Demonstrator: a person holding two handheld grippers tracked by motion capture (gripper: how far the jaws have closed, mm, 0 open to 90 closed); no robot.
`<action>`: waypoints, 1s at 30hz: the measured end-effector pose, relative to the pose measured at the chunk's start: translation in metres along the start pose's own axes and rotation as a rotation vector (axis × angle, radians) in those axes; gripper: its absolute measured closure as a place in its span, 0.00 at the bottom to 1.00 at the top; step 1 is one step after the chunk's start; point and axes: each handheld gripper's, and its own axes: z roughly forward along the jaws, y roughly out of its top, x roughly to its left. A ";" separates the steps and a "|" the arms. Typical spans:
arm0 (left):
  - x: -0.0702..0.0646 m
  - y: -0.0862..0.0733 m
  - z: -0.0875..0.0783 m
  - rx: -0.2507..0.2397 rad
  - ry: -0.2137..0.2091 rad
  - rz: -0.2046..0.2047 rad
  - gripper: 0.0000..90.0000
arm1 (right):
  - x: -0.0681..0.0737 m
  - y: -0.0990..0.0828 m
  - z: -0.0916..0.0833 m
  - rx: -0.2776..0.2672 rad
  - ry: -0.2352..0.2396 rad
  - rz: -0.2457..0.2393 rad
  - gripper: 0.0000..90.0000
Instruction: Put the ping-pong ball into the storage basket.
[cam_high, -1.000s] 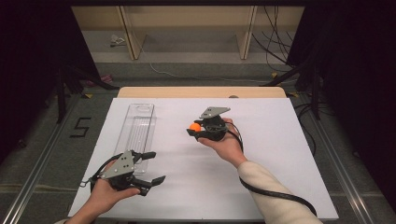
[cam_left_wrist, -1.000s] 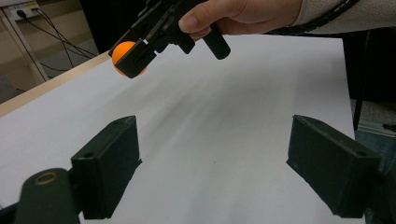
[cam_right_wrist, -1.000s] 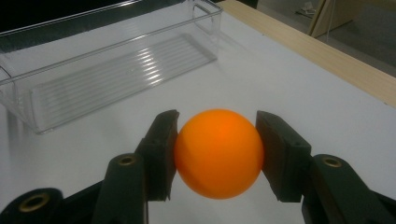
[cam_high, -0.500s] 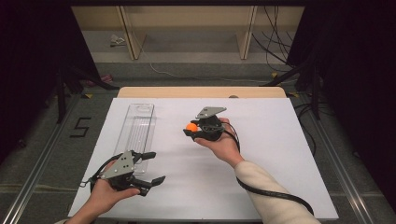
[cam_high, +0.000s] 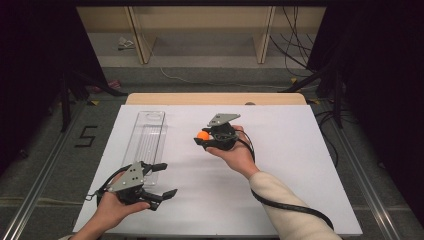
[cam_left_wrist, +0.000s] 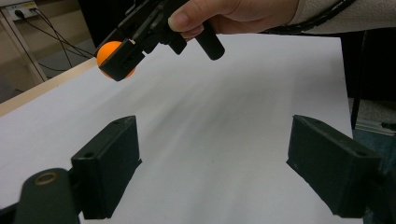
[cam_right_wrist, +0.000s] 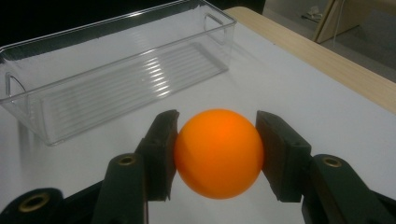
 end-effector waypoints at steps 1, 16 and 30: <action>0.000 0.000 0.000 0.000 0.000 0.000 0.18 | 0.000 0.001 0.000 -0.002 0.000 -0.001 0.57; 0.000 0.000 0.000 0.002 -0.001 0.000 0.18 | 0.005 0.008 0.005 -0.010 0.012 -0.003 0.57; 0.000 0.000 0.000 0.004 -0.004 0.003 0.18 | 0.009 0.018 0.009 -0.025 0.023 -0.012 0.57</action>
